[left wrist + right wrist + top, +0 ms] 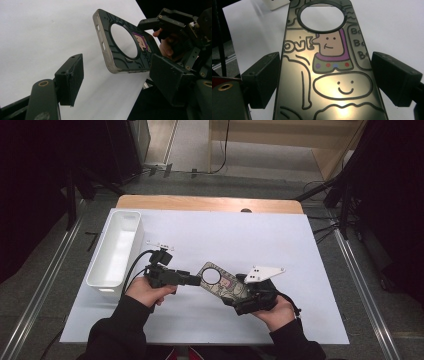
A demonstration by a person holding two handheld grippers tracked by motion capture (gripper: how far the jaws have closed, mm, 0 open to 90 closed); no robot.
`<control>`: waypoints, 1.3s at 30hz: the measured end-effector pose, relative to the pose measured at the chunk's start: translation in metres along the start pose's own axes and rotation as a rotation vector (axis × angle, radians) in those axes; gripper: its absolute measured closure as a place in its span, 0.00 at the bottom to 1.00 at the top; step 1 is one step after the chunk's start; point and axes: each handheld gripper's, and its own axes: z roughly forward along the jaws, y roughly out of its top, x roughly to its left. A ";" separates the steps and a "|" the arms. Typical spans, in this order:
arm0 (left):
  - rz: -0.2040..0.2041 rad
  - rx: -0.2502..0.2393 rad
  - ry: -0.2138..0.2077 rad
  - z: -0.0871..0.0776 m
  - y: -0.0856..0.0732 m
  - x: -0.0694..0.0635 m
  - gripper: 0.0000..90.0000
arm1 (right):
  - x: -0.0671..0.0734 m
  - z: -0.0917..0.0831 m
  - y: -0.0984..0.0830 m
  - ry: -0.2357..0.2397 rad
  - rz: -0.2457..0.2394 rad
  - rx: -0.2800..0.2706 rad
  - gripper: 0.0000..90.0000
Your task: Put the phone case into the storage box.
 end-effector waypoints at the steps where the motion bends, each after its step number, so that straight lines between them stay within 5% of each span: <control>1: -0.005 0.002 -0.001 0.000 0.001 0.000 0.30 | 0.000 0.000 0.000 0.002 0.001 -0.002 0.12; 39: -0.094 0.042 -0.060 0.008 0.007 0.003 0.43 | 0.004 0.005 -0.004 0.021 -0.019 -0.056 0.12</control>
